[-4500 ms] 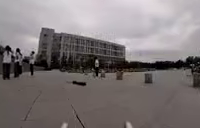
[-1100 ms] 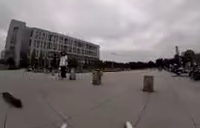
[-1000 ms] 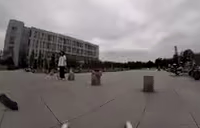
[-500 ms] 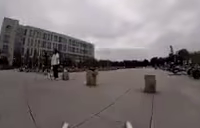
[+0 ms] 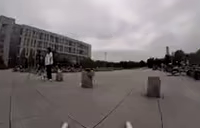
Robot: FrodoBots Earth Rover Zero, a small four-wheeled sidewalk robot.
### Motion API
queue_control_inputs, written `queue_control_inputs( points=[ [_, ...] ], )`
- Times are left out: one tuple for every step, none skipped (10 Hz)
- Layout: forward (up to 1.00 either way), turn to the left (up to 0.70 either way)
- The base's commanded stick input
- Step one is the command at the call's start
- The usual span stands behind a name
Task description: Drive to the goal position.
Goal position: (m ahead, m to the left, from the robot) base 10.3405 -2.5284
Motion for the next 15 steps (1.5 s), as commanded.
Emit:
queue_control_inputs(
  points=[
    [0.70, -0.14],
    [0.70, -0.14],
    [0.70, -0.14],
    [0.70, -0.14],
    [0.70, -0.14],
    [0.70, -0.14],
    [0.70, -0.14],
    [0.70, -0.14],
    [0.70, -0.14],
    [0.70, -0.14],
    [0.70, -0.14],
    [0.70, -0.14],
    [0.70, -0.14],
    [0.70, -0.14],
    [0.70, -0.14]
  ],
)
